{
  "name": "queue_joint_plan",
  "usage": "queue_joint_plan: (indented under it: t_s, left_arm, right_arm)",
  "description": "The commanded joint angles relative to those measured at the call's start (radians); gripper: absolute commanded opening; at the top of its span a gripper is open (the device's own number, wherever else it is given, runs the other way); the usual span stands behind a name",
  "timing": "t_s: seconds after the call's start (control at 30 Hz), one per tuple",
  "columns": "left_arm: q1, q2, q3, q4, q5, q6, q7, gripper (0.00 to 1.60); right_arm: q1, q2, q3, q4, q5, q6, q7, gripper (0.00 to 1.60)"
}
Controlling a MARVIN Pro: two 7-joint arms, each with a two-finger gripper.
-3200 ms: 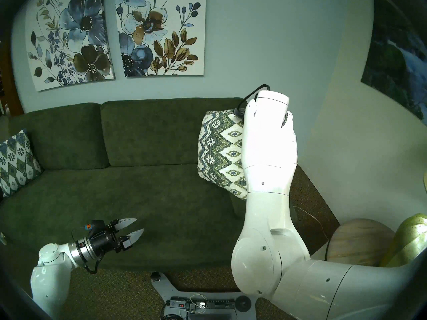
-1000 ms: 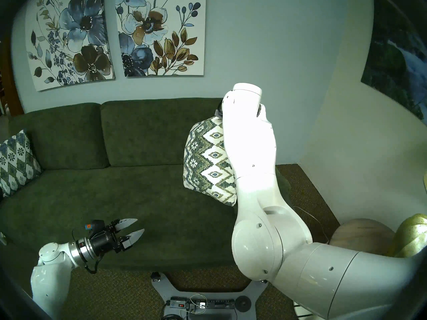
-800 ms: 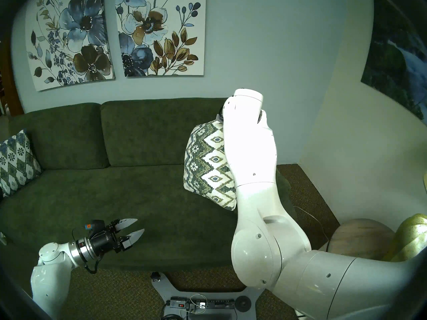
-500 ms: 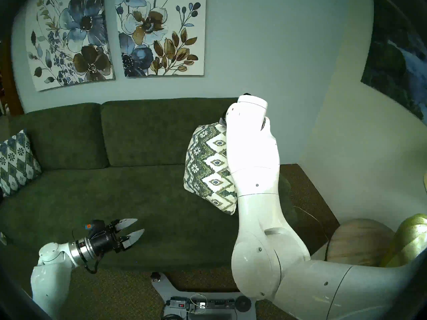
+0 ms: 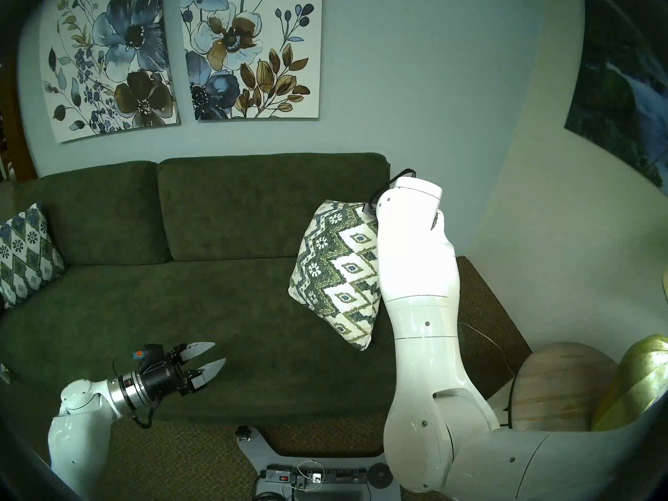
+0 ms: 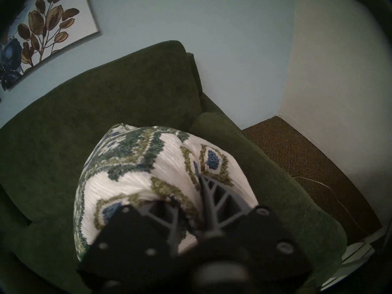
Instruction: Fix throw pillow on sofa
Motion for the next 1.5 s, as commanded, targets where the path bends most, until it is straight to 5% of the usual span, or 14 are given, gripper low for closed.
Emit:
queue_joint_plan:
  t_s: [0.0, 0.67, 1.2, 1.47]
  left_arm:
    - [-0.003, -0.001, -0.001, -0.002, -0.003, 0.000, -0.003, 1.60]
    - [-0.003, 0.000, -0.001, -0.002, -0.002, 0.001, -0.002, 1.60]
    - [-0.003, 0.000, 0.000, -0.001, -0.002, 0.002, -0.002, 1.60]
    - [-0.004, 0.000, 0.000, -0.001, -0.002, 0.002, -0.002, 1.60]
  right_arm:
    - [-0.037, 0.059, -0.048, -0.106, 0.044, -0.003, 0.006, 1.60]
    - [-0.131, 0.140, -0.183, -0.387, 0.180, -0.003, 0.065, 1.60]
    - [-0.387, 0.276, -0.273, -0.629, 0.289, -0.003, 0.117, 1.60]
    - [-0.509, 0.357, -0.298, -0.651, 0.327, -0.003, 0.114, 1.60]
